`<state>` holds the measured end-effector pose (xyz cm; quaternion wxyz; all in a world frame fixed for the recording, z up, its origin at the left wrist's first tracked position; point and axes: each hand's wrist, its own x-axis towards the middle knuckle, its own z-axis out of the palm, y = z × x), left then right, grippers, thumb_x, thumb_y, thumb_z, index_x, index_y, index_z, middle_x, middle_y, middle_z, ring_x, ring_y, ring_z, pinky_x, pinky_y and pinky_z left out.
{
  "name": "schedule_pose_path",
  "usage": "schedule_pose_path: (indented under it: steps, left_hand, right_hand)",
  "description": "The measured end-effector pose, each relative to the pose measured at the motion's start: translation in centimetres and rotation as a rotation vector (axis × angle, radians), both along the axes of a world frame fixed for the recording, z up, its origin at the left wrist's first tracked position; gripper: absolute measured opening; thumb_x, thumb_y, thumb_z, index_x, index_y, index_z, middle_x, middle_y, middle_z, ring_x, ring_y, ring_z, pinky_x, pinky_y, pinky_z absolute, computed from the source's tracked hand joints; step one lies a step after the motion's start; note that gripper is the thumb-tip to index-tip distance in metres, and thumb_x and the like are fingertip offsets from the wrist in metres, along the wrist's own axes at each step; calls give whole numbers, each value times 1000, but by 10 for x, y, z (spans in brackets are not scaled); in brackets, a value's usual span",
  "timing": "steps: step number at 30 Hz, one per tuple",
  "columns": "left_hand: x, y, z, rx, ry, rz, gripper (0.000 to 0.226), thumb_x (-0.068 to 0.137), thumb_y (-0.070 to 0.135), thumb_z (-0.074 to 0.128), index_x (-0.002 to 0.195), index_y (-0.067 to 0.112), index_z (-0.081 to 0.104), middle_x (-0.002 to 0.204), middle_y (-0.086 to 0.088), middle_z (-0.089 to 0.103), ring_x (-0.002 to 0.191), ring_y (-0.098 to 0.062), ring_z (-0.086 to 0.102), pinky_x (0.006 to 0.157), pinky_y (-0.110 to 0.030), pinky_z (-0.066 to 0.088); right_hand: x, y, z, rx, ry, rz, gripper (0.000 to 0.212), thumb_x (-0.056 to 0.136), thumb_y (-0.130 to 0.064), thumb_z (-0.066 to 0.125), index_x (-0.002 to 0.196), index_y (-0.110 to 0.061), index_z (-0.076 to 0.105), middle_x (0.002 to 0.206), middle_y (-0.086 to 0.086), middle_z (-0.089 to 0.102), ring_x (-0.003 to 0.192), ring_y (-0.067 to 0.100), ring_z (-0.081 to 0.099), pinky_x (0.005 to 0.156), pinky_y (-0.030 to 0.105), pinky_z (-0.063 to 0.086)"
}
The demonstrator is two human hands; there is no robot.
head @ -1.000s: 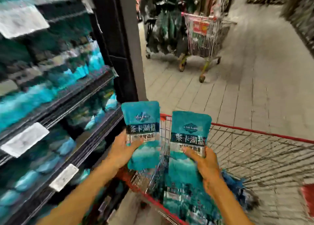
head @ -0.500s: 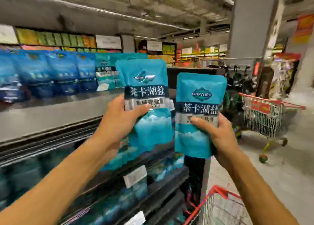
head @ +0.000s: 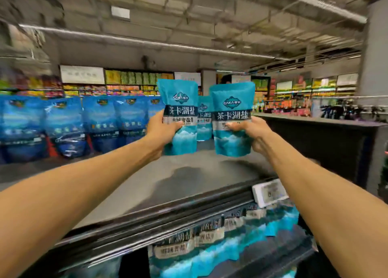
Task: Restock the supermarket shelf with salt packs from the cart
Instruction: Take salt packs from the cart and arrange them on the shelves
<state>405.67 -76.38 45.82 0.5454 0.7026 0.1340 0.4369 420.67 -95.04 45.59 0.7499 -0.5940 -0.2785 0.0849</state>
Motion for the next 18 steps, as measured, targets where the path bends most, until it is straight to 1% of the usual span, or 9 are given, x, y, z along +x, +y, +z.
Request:
schedule_pose_path:
  steps: [1,4,6,8,10,12,14,16,18]
  left_hand:
    - [16,11,-5,-1,5,23,28,85,1,71,110,13,66,112,-12,72,98,-24,69,89,-41,57]
    - [63,41,-17,6,15,77,27,84,6,73,108,17,66,109,-7,73,99,-24,70,91,-46,56]
    - [90,57,-24,35,33,106,29,84,12,74,111,16,65,108,-4,73,100,-24,69,92,-48,55]
    - [110,71,-33,80,83,121,33,83,17,76,114,18,65,111,-4,73,102,-23,69,94,-45,54]
    - [120,82,-41,118,161,96,30,79,17,80,105,24,66,109,-2,74,100,-19,69,92,-40,55]
    - [124,92,-43,137,242,56,34,73,15,85,100,25,66,104,3,75,98,-18,70,92,-40,56]
    - [124,98,-40,182,326,15,46,67,14,89,106,21,67,104,3,75,98,-16,70,93,-41,55]
    - [125,99,-37,222,374,4,53,64,13,91,110,19,65,105,3,74,97,-15,70,93,-39,56]
    - [127,100,-35,246,411,60,56,62,18,93,110,20,63,106,3,74,96,-14,69,91,-38,57]
  right_hand:
    - [19,14,-3,-17,22,19,28,68,6,79,92,-8,72,94,12,75,83,28,70,66,32,59]
    - [68,52,-12,-53,101,56,41,69,6,80,107,-4,71,105,16,74,96,33,71,85,46,59]
    - [96,69,-14,-82,105,59,42,68,6,81,108,-6,72,106,15,74,100,33,70,92,49,56]
    - [122,77,-11,-224,13,105,47,66,4,83,110,-8,69,110,12,74,104,30,69,97,47,53]
    - [139,78,-5,-441,-61,170,62,62,-1,87,118,-11,63,115,8,72,111,27,65,103,48,46]
    - [152,80,0,-591,-118,193,74,56,-9,91,123,-13,59,119,5,69,117,27,60,108,51,41]
    - [156,87,3,-624,-172,223,73,56,-8,92,122,-14,61,120,5,69,118,27,60,110,51,41]
    - [158,95,3,-614,-218,220,64,59,-5,91,116,-14,65,116,4,71,115,25,63,109,49,43]
    - [160,101,1,-585,-232,191,56,60,-4,90,109,-14,65,110,3,72,108,24,65,101,47,50]
